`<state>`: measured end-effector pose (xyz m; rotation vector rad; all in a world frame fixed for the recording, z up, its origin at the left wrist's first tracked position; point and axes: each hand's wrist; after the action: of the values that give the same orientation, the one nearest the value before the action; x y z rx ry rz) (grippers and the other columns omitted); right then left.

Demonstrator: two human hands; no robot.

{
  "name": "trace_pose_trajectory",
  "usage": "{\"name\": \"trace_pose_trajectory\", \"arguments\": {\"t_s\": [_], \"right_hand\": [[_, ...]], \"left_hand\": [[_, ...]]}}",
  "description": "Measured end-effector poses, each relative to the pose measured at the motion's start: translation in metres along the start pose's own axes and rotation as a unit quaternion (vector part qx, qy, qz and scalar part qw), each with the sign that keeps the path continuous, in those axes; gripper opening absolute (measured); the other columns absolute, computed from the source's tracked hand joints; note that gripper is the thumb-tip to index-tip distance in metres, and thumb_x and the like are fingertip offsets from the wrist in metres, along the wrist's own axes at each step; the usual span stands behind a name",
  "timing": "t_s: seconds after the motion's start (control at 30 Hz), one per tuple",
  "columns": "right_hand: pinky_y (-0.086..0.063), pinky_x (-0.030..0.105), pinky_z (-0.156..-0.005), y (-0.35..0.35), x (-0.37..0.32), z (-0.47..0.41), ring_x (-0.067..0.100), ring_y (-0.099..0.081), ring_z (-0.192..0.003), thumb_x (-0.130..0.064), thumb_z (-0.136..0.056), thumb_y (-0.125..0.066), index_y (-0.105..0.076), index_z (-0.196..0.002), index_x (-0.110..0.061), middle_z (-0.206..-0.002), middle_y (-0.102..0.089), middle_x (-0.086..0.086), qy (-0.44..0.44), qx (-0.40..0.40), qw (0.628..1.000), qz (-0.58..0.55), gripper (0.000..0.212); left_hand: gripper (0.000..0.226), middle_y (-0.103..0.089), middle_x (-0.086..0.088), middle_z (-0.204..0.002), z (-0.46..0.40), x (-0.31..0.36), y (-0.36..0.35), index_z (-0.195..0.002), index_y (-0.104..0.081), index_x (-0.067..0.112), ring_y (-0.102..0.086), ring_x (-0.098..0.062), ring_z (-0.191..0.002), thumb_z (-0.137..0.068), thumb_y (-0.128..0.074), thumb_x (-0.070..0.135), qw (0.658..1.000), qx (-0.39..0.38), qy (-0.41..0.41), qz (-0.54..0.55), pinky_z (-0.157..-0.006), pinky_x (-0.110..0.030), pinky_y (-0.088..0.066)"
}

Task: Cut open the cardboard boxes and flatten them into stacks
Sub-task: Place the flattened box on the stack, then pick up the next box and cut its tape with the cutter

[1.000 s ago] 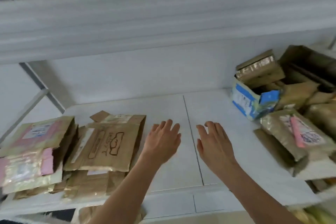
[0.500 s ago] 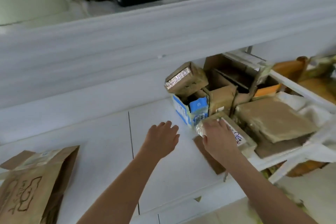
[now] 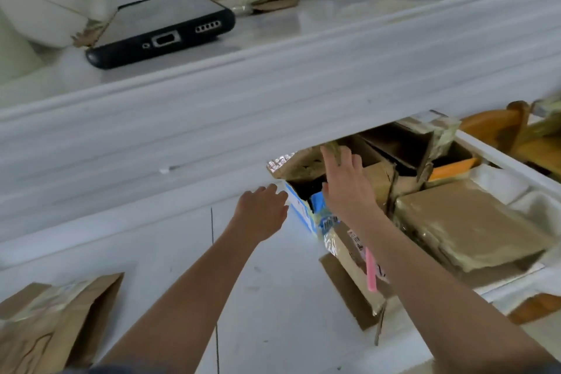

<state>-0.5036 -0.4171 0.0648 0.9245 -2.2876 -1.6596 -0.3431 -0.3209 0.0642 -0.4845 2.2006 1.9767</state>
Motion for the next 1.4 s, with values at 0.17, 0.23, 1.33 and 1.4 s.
{"name": "trace_pose_trajectory", "arguments": {"t_s": [0.17, 0.23, 1.33, 1.4], "right_hand": [[-0.047, 0.049, -0.099, -0.015, 0.007, -0.042, 0.043, -0.033, -0.132, -0.013, -0.082, -0.070, -0.019, -0.142, -0.029, -0.150, -0.025, 0.021, 0.092, 0.009, 0.996, -0.009, 0.080], [-0.039, 0.053, -0.109, -0.027, 0.011, -0.049, 0.044, -0.017, -0.143, -0.013, -0.086, -0.069, -0.028, -0.143, -0.026, -0.158, -0.011, 0.018, 0.105, -0.031, 0.994, -0.010, 0.072], [-0.047, 0.008, -0.060, -0.080, -0.016, 0.088, -0.004, -0.065, -0.083, -0.005, -0.088, -0.068, -0.061, -0.107, -0.019, -0.115, -0.061, -0.010, 0.129, -0.437, 0.792, -0.407, 0.025], [-0.047, 0.007, -0.060, -0.076, -0.009, 0.088, -0.008, -0.065, -0.080, -0.009, -0.089, -0.069, -0.056, -0.118, -0.026, -0.116, -0.054, -0.018, 0.142, -0.462, 0.774, -0.409, 0.037]], "left_hand": [[0.033, -0.051, 0.001, -0.121, -0.001, 0.004, 0.003, -0.124, -0.052, 0.022, -0.057, -0.018, -0.110, -0.105, -0.031, 0.039, 0.998, -0.002, 0.059, -0.018, -0.077, -0.030, -0.040], [0.033, -0.051, 0.002, -0.120, 0.004, 0.009, 0.001, -0.125, -0.052, 0.022, -0.057, -0.018, -0.110, -0.105, -0.031, 0.039, 0.995, -0.017, 0.094, 0.001, -0.077, -0.030, -0.041], [0.039, -0.035, 0.003, -0.132, 0.180, 0.065, -0.065, -0.113, -0.063, 0.013, -0.046, -0.014, -0.114, -0.078, -0.074, -0.002, 0.708, 0.061, 0.473, 0.521, -0.071, 0.003, -0.039], [0.038, -0.035, 0.004, -0.132, 0.177, 0.070, -0.064, -0.110, -0.061, 0.016, -0.049, -0.010, -0.104, -0.078, -0.073, -0.002, 0.716, 0.064, 0.474, 0.509, -0.070, -0.004, -0.045]]}}
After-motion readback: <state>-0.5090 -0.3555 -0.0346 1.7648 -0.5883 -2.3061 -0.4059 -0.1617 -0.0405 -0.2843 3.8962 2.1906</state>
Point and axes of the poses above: each hand's wrist, its own z-axis away from the middle knuckle, its own y-axis out of the back of the hand, x = y × z
